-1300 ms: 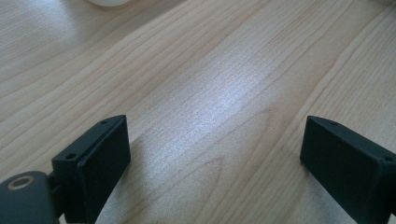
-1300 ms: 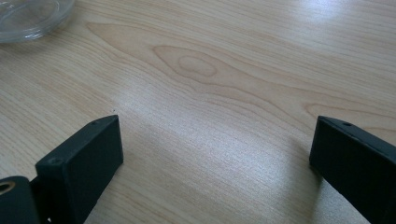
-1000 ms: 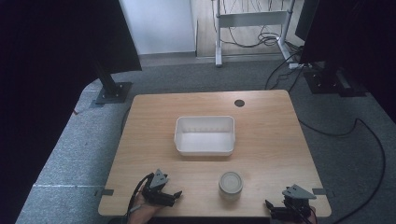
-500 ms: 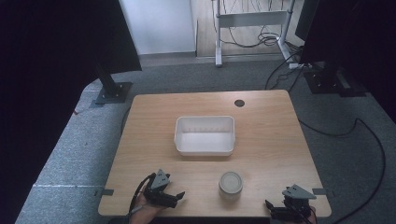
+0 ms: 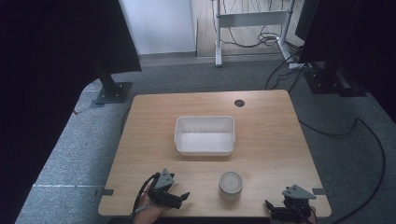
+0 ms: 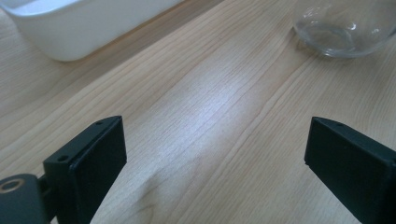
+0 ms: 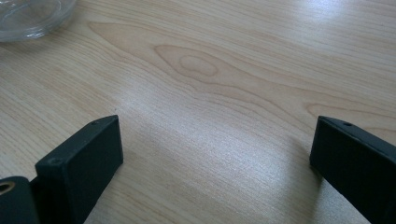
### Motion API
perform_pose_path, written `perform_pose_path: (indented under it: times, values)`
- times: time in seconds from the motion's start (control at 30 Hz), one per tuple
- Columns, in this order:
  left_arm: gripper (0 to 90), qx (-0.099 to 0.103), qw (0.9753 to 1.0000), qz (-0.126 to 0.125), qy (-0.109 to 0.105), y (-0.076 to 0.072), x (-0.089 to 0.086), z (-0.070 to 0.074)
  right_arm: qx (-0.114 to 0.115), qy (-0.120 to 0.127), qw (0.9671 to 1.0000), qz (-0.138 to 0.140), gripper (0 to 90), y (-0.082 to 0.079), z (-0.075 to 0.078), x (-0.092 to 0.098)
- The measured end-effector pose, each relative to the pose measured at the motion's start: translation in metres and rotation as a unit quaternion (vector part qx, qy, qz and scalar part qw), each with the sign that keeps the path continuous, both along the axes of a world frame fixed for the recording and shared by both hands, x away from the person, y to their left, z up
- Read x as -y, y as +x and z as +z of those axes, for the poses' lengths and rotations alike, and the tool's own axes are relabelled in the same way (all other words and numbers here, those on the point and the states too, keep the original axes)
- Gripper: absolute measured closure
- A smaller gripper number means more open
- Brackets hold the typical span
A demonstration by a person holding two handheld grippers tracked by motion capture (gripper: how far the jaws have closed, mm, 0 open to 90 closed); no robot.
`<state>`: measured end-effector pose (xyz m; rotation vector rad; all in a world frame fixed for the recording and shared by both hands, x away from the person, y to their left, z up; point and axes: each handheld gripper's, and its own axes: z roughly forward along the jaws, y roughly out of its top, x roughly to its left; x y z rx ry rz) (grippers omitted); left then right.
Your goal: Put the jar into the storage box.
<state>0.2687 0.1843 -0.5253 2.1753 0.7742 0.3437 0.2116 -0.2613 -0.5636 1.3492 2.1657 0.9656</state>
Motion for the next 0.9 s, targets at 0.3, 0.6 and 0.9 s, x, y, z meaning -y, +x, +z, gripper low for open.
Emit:
perform_pose_path:
  times: [0.3, 0.6, 0.9]
  values:
    - [4.6, 0.007, 0.9999, -0.009, -0.002, 0.001, 0.011, 0.008, 0.0, 0.0, 1.0, 0.001, 2.2, 0.0, 0.0, 0.0]
    - [3.7, 0.009, 0.9998, -0.017, -0.004, 0.001, 0.021, 0.012, 0.0, 0.001, 1.0, 0.002, 2.1, 0.0, 0.0, 0.0]
    - [2.7, 0.01, 0.9997, -0.024, -0.004, 0.002, 0.031, 0.014, 0.001, 0.0, 1.0, 0.005, 2.1, 0.0, 0.0, -0.001]
